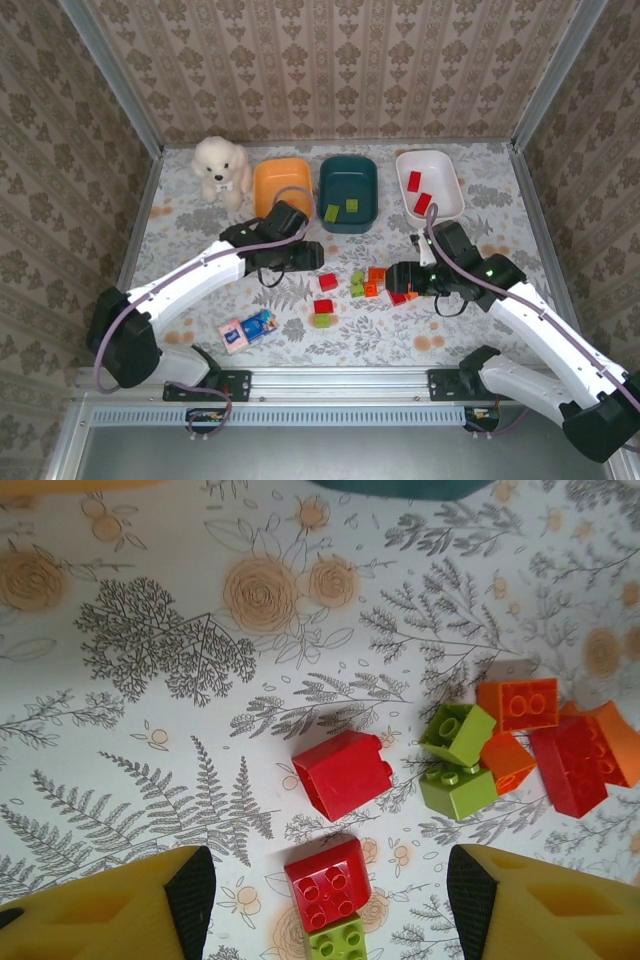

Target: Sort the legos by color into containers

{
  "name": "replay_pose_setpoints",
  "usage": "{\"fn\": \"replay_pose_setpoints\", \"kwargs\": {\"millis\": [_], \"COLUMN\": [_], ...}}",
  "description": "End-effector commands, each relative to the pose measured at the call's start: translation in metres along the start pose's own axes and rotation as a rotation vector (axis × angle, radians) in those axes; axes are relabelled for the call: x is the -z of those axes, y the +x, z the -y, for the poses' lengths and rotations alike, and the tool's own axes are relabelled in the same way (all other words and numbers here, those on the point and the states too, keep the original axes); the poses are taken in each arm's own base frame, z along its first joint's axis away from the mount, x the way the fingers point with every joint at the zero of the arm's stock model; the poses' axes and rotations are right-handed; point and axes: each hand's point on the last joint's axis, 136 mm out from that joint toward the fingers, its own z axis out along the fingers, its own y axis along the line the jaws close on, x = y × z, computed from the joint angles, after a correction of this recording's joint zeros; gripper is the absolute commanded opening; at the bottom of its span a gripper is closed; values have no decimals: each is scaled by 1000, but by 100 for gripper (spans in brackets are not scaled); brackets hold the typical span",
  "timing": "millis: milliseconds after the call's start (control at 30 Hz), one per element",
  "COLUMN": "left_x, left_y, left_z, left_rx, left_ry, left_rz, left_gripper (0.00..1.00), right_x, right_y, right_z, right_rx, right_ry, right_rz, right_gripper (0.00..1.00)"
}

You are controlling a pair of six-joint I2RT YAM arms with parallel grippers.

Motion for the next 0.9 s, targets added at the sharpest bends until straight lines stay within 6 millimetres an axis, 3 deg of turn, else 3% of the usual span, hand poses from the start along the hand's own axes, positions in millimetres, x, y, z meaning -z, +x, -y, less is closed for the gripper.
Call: {"fn": "replay_pose_setpoints", "kwargs": {"millis": [0,167,333,567,733,867], "left_x": [-4,-10,-18,-31,-34,-24], "left_y": [2,8,14,37,54,82], "left_z": [3,14,33,78,67,48], "left_rx": [15,-15,-119,-451,-458,-357], "left_ry": [-2,9,32,103,41,-9], "left_rz": [5,-23,-56,-175,-266,-317], "left_gripper": [66,66,64,61,57,61], "right_x": [6,11,28,53,63,63], "right_y": [12,2,-13,-19,-14,-13], "right_z": [2,5,5,4,8,10], "right_rx": [2,-2,-17,-26,-29,-27], "right_ry": [12,44,69,61,69,77], "right_rz": [-30,10,99,187,211,207], "right_gripper": [71,69,66,66,66,66]}}
